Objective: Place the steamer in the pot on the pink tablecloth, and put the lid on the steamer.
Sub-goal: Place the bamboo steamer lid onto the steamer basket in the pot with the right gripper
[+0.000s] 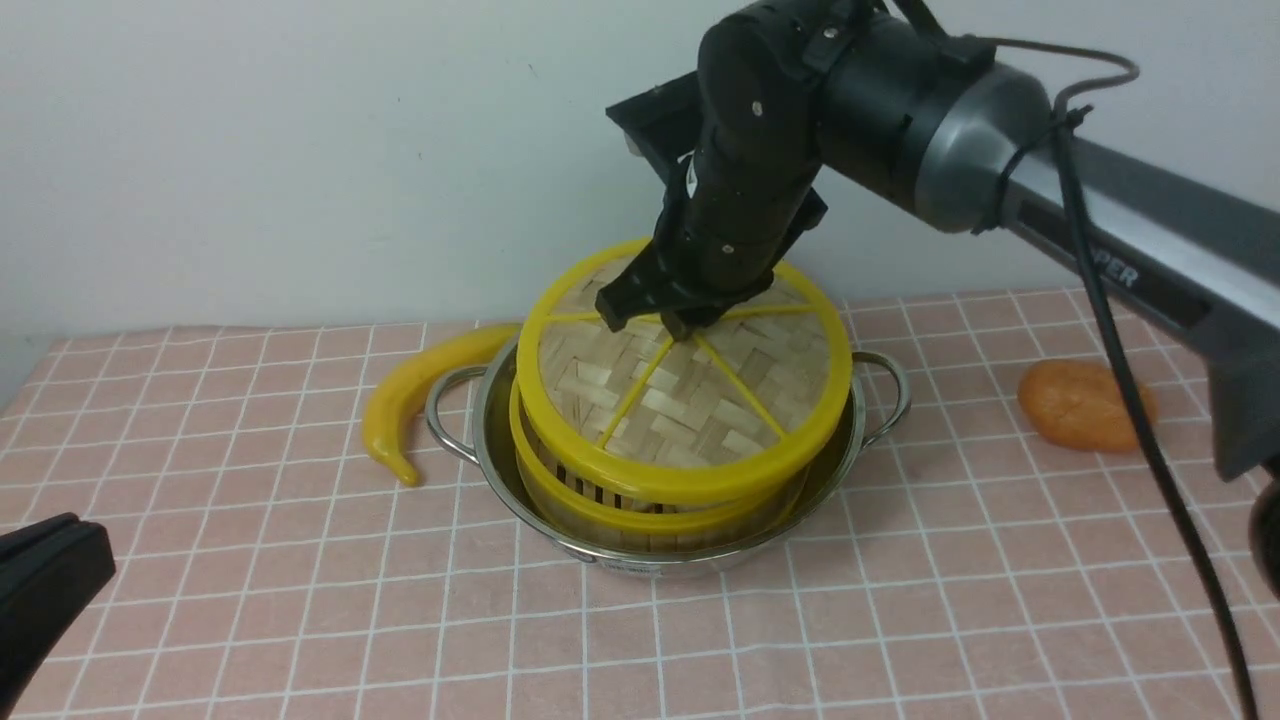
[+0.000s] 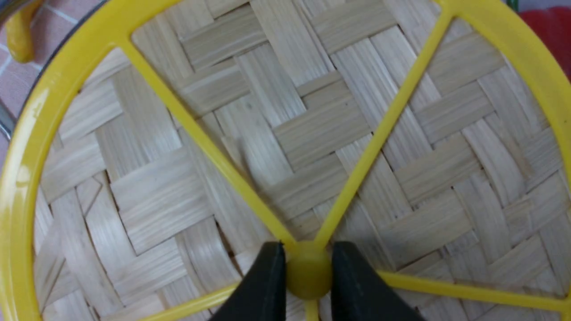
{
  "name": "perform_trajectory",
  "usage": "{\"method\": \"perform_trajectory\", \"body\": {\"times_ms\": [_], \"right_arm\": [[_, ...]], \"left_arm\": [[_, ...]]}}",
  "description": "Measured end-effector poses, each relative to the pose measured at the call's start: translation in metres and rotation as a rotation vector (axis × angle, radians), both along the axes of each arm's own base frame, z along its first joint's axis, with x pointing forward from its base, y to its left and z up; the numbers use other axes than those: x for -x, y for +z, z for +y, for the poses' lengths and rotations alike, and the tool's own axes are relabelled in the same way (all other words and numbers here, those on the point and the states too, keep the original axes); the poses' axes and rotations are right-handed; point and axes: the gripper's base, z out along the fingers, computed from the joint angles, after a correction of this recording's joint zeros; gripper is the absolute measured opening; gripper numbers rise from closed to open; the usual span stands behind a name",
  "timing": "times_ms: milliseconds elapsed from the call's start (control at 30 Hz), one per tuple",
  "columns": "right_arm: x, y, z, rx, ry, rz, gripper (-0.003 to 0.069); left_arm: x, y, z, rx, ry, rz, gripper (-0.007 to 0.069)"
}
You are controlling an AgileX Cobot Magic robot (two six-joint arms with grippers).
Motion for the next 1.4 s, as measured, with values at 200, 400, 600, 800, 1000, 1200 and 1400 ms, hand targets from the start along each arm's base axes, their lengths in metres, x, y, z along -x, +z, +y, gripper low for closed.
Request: {"method": "perform_trajectory", "body": {"times_ms": [200, 400, 600, 800, 1000, 1200, 1400], "right_arm": [[-0.003, -0.004, 0.002, -0.003, 0.013, -0.015, 0.0143], [-0.006, -0.017, 0.005, 0.013, 0.022, 0.000, 0.0143], [-0.009, -0.027, 0.007, 0.021, 0.025, 0.009, 0.0143], [-0.010, -0.027, 0.009, 0.012, 0.035, 0.002, 0.0143], [-0.010, -0.026, 0.011, -0.018, 0.048, 0.007, 0.0143], [-0.009, -0.026, 0.012, -0.021, 0.050, 0.006, 0.0143], [-0.011, -0.033, 0.012, -0.005, 0.050, 0.013, 0.0143]], "left_arm": [[0.000, 0.000, 0.000, 0.000, 0.000, 0.000, 0.0022], [0.000, 0.000, 0.000, 0.000, 0.000, 0.000, 0.0022], [0.000, 0.000, 0.000, 0.000, 0.000, 0.000, 0.0022], [0.000, 0.000, 0.000, 0.000, 0.000, 0.000, 0.0022], [0.000, 0.000, 0.000, 0.000, 0.000, 0.000, 0.0022], [0.000, 0.000, 0.000, 0.000, 0.000, 0.000, 0.0022], [0.000, 0.000, 0.000, 0.000, 0.000, 0.000, 0.0022]]}}
